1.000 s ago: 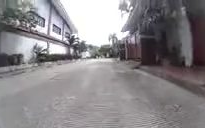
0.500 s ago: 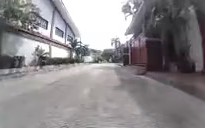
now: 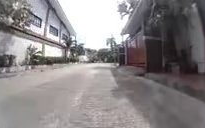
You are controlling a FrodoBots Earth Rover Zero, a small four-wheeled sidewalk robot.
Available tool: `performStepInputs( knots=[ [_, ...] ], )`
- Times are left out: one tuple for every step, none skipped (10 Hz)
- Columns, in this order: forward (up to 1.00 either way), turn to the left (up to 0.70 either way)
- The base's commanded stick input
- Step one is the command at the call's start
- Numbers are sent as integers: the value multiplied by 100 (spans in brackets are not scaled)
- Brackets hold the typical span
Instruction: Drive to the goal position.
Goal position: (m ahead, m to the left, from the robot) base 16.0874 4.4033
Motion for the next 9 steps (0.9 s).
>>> performStepInputs(
  knots=[
    [70,-21],
    [70,0],
    [70,0],
    [70,0],
    [70,0],
    [70,0],
    [70,0],
    [70,0],
    [70,0]
  ],
)
